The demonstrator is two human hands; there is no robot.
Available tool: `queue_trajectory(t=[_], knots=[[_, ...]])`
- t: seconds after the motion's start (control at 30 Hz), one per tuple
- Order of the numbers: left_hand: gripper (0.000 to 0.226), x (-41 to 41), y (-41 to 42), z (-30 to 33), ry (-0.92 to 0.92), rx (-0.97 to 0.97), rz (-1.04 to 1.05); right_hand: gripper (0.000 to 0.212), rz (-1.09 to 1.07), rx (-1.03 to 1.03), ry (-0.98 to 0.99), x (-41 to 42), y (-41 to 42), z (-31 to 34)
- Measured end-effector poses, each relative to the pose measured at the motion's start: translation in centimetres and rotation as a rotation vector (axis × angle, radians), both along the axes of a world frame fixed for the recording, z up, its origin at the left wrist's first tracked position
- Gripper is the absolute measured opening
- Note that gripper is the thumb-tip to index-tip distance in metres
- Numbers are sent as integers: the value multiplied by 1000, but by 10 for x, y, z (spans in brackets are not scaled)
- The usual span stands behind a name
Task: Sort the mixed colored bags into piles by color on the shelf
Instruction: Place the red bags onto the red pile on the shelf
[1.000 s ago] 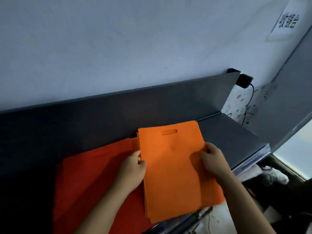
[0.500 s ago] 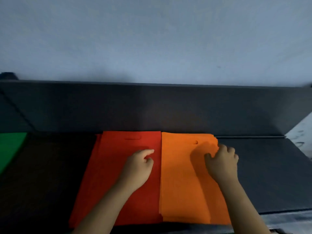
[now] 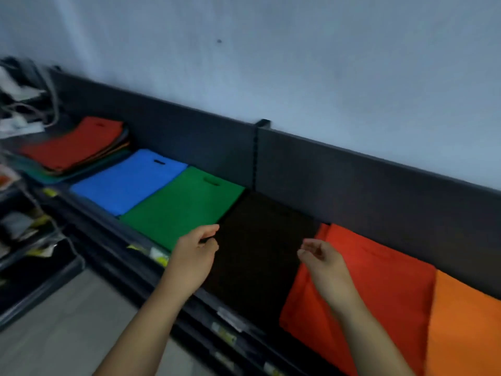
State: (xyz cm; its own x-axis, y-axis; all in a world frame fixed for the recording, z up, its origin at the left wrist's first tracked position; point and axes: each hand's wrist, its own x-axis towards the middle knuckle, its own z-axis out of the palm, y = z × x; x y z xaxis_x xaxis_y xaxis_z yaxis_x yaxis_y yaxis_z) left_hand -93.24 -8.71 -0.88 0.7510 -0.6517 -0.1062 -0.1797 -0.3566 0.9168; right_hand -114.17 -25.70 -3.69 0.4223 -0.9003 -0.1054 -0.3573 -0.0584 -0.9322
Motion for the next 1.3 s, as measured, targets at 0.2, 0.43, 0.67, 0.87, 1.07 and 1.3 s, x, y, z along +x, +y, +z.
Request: queue_trajectory(t=[0.2,0.43,0.67,0.87,1.07,1.3], knots=[[30,95,116,5,9,-78,242,17,236,108,-41,136,83,15],[28,199,225,14,-45,-63,374,14,369,136,-92,278,172,15],[30,280,255,9,-5,-55,384,12,399,142,-69,372,212,11],[33,364,241,2,-39,-23,341,8,327,155,-76,466,185,12],[26,453,233,-7,-67,36,357,11,366,158,-65,580,159,14],[26,535,213,-34,75,81,373,15,382,143,-36,683,139,9]])
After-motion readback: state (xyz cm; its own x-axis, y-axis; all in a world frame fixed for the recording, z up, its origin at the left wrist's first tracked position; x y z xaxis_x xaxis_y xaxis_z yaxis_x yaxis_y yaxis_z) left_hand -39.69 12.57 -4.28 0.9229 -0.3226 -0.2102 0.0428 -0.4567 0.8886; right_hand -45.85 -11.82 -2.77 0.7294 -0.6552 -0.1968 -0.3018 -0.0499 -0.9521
